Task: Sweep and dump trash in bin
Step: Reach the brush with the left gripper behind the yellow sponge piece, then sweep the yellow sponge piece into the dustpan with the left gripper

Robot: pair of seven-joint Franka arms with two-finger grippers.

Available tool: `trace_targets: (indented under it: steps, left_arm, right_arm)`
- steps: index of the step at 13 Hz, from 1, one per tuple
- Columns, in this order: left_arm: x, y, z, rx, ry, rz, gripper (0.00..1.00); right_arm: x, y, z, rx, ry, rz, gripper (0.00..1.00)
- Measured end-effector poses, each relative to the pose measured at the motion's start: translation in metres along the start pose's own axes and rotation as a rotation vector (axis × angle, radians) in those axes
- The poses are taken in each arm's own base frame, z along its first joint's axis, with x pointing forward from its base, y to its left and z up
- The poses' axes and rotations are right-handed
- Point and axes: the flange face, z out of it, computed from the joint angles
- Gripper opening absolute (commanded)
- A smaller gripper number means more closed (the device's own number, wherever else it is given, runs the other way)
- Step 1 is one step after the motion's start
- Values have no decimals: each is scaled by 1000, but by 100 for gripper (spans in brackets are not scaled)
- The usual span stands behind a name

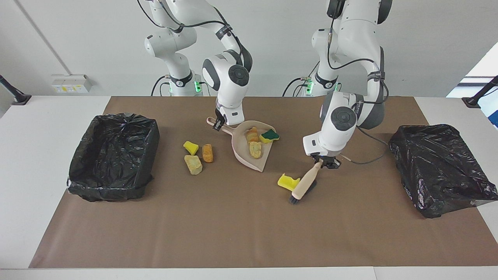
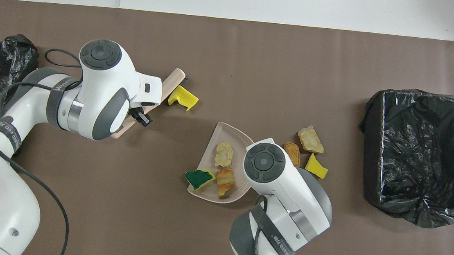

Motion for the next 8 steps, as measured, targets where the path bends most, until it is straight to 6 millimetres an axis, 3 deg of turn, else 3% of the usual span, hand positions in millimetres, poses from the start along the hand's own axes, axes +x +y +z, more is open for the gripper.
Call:
trace_targets:
  steps: [2,4,6,8]
  left_arm:
    - [-2,60,2,-7,-14,-32,0]
    - [0,106,1,-58,-10,-70,0]
    - [2,128,-5,-87,2,-107,0]
    - [0,130,-19,-109,15,-141,0]
  right_arm:
    - [0,0,0,0,0,0,0]
    - [0,0,0,0,0,1,0]
    - [0,0,0,0,0,1,0]
    - [0,0,0,0,0,1,0]
